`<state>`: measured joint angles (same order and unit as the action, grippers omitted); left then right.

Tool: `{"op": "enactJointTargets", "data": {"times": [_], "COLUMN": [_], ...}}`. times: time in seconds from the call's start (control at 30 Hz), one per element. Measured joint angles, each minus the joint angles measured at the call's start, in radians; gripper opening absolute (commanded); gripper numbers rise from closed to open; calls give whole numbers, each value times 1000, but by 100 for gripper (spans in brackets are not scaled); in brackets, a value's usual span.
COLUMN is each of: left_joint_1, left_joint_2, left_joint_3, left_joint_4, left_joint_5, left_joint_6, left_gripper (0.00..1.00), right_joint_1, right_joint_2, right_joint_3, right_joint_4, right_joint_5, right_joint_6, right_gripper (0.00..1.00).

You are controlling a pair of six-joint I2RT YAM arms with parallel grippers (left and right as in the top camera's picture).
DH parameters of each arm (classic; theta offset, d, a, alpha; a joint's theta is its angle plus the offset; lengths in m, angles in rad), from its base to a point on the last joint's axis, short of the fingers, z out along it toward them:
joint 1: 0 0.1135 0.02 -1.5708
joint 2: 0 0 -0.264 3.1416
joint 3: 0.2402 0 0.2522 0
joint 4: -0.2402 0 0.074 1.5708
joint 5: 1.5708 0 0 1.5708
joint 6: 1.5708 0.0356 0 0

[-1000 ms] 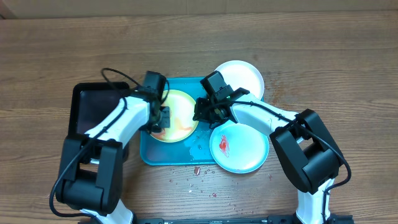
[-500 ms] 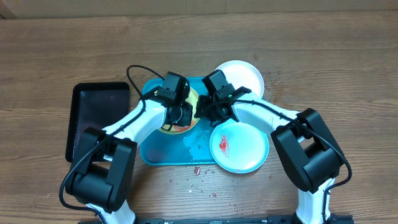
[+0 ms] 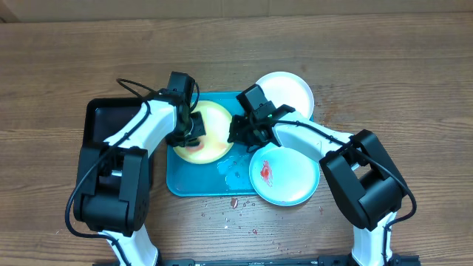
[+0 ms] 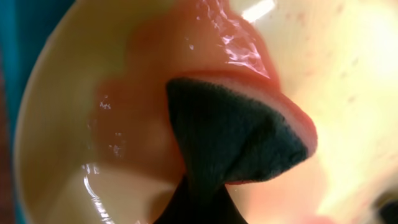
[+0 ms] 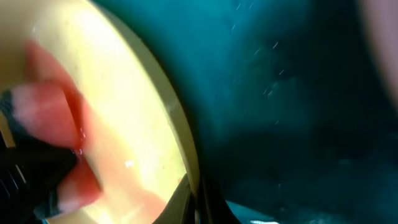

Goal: Clean dirty plates on tray and stack at the side
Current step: 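Scrub the yellow plate with the sponge while right gripper holds it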

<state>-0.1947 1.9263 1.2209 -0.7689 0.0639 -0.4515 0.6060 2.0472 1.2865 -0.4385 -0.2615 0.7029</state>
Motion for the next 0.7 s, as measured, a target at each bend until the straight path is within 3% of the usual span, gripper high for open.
{"op": "enactJointTargets", "data": {"times": [0.2, 0.4, 0.6, 0.7], "left_joint_1": [13, 40, 39, 31], "left_joint_2": [21, 42, 52, 55], "left_joint_3": [31, 21, 10, 9], "left_joint_4": [-167, -130, 93, 165], "left_joint_5": [91, 305, 392, 356], "left_joint_6": [196, 431, 450, 393], "left_gripper": [4, 4, 4, 4], "right_joint_1": [3, -5, -18, -22], "right_joint_2": [0, 0, 0, 0], "right_joint_3": [0, 0, 0, 0], "right_joint_4": [-10, -15, -11, -6], "right_joint_5": [-10, -4, 9, 16], "right_joint_6": [-29, -46, -32, -19], "right_gripper": [4, 4, 4, 4]}}
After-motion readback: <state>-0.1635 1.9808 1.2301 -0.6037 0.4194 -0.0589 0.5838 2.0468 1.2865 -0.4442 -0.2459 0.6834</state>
